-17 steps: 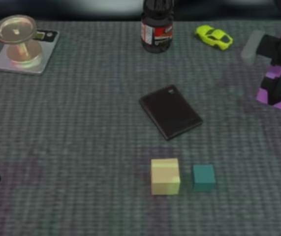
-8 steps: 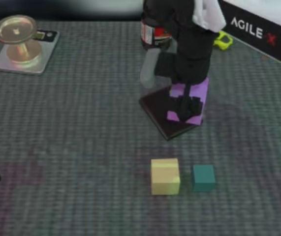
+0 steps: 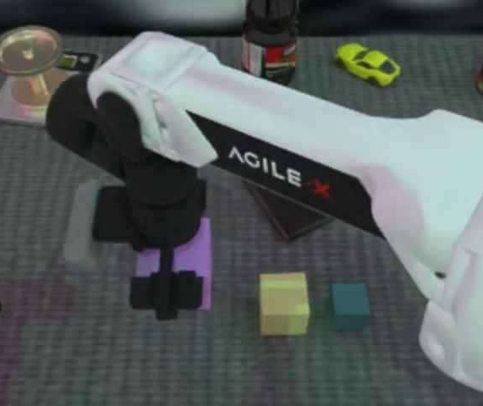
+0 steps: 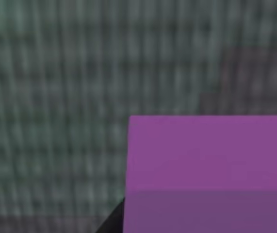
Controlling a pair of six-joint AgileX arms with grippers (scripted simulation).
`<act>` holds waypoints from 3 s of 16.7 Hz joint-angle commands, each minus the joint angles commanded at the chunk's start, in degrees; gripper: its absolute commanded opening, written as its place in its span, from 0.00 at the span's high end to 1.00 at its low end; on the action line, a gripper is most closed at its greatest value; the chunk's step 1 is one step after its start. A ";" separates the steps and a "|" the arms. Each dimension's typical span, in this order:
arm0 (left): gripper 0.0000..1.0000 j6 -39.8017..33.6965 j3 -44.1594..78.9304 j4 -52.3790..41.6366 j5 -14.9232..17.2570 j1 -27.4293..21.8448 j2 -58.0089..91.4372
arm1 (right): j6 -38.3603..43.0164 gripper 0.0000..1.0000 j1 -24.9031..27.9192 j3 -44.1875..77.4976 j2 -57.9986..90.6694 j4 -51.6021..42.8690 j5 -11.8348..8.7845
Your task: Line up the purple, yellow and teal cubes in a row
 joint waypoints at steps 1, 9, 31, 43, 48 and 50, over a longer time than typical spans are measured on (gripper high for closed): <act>0.00 0.00 0.00 0.00 0.00 0.00 0.00 | 0.24 1.00 0.43 0.25 0.07 -0.11 0.02; 0.00 0.00 0.00 0.00 0.00 0.00 0.00 | 0.23 1.00 0.39 -4.04 -0.40 4.17 0.01; 0.00 0.00 0.00 0.00 0.00 0.00 0.00 | 0.33 0.10 0.53 -15.78 -0.01 15.84 0.02; 0.00 0.00 0.00 0.00 0.00 0.00 0.00 | 0.16 0.00 0.64 -14.80 0.03 14.87 0.04; 0.00 0.00 0.00 0.00 0.00 0.00 0.00 | 0.24 0.00 0.84 -4.36 -0.26 3.91 0.02; 0.00 0.00 0.00 0.00 0.00 0.00 0.00 | 0.24 0.00 0.90 -1.55 -0.51 1.02 0.01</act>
